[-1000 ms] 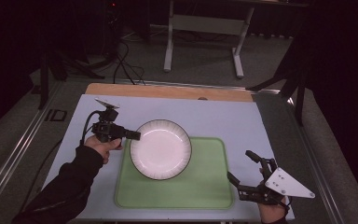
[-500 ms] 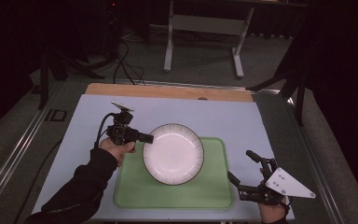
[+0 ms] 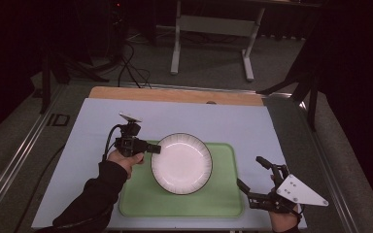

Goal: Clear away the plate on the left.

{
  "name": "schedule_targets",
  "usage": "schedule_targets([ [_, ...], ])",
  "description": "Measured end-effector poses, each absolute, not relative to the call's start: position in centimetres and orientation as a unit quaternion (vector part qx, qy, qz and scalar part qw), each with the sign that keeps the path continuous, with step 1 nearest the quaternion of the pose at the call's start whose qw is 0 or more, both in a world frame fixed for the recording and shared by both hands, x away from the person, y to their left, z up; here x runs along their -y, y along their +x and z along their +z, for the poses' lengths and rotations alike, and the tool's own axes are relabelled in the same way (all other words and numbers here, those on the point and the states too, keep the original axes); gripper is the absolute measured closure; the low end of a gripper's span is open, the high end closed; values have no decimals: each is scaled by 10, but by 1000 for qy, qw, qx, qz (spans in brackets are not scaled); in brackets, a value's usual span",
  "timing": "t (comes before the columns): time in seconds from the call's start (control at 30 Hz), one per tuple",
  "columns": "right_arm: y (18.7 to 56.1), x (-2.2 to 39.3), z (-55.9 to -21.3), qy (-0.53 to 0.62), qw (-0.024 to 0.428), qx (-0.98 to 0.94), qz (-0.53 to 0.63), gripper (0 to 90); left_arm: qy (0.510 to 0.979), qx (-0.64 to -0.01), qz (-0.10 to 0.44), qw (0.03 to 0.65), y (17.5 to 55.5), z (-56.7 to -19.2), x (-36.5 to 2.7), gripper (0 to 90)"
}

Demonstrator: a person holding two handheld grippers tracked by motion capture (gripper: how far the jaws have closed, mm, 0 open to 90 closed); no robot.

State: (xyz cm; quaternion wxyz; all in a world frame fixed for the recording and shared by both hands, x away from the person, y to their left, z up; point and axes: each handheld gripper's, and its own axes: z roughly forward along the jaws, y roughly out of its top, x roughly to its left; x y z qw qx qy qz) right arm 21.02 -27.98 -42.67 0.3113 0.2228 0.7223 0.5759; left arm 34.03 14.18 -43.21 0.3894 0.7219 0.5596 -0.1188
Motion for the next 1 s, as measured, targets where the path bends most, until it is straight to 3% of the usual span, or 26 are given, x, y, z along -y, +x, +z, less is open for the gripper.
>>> schedule_targets([
  [1.0, 212, 279, -430, 225, 307, -729, 569, 136, 708, -591, -132, 362, 347, -484, -140, 838],
])
